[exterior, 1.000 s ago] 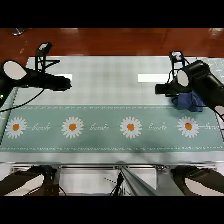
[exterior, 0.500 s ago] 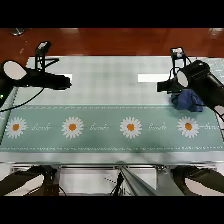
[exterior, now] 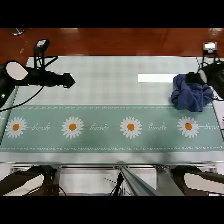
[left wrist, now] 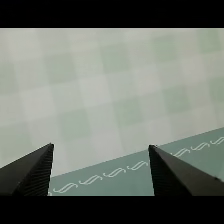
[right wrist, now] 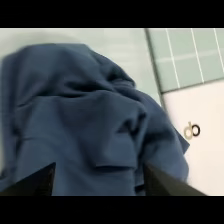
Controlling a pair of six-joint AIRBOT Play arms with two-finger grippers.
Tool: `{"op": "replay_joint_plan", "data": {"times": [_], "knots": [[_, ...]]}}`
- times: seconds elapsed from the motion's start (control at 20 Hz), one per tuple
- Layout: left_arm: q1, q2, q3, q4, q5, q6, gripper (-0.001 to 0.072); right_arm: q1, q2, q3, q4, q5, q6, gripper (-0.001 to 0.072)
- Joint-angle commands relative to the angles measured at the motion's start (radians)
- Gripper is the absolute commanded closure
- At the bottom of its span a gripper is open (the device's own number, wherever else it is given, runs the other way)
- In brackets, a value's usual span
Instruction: Fold the shirts.
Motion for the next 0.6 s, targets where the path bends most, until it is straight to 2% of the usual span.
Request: {"op": "replay_joint_plan", "data": {"times": [0.0, 0.15, 0.3, 0.35, 0.4, 0.45, 0.55], "knots": [[0.0, -0.004, -0.001, 0.021, 0.015, -0.001, 0.0004, -0.188, -0.075, 0.001, 0.198, -0.12, -0.018, 0.0095], [0.001, -0.023, -0.001, 0.022, 0.021, -0.001, 0.0005, -0.258, -0.154, 0.013, 0.381, -0.152, -0.1, 0.0095], [0.002, -0.044, -0.001, 0.023, 0.005, -0.001, 0.0005, -0.266, -0.207, 0.017, 0.482, -0.129, -0.179, 0.0111], [0.005, -0.043, 0.0, 0.026, -0.012, -0.001, 0.0005, -0.265, -0.212, 0.017, 0.517, -0.112, -0.213, 0.0224], [0.017, -0.037, 0.0, 0.026, -0.039, -0.001, 0.0004, -0.265, -0.213, 0.017, 0.56, -0.099, -0.271, 0.0425], [0.034, -0.03, 0.0, 0.042, -0.078, -0.002, 0.0004, -0.265, -0.209, 0.021, 0.596, -0.081, -0.34, 0.0691], [0.093, -0.01, 0.0, 0.135, -0.225, -0.017, 0.0004, -0.267, -0.198, 0.092, 0.652, -0.004, -0.394, 0.0689]]}}
